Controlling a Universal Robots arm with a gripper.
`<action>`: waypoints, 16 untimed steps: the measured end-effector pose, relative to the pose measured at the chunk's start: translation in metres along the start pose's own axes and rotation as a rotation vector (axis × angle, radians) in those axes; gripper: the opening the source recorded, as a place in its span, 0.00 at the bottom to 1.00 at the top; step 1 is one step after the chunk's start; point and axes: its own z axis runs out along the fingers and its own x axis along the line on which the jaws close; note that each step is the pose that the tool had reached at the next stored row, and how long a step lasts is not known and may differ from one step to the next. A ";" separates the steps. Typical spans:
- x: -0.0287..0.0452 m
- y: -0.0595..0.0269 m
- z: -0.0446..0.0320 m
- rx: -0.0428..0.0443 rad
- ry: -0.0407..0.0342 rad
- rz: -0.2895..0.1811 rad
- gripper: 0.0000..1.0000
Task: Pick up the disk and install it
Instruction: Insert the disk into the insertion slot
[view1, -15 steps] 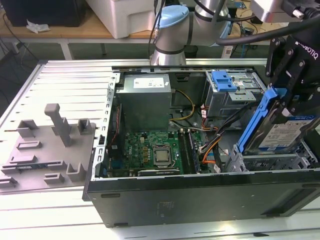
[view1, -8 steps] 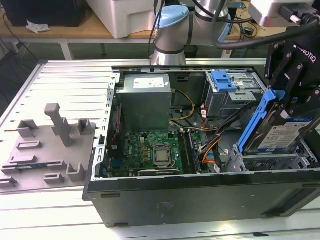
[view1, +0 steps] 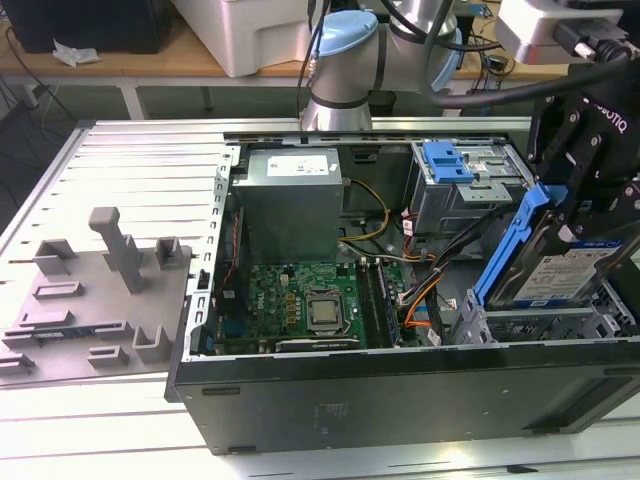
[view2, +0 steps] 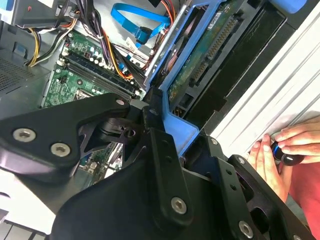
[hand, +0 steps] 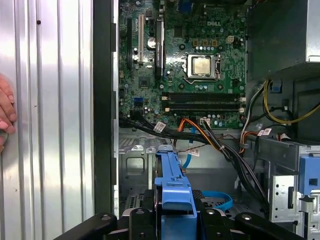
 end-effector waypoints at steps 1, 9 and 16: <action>0.0000 0.0000 0.0011 0.0000 0.0000 0.000 0.37; 0.0003 0.0002 0.0073 0.0000 -0.0001 0.000 0.37; 0.0004 0.0003 0.0124 0.0002 0.0000 0.000 0.37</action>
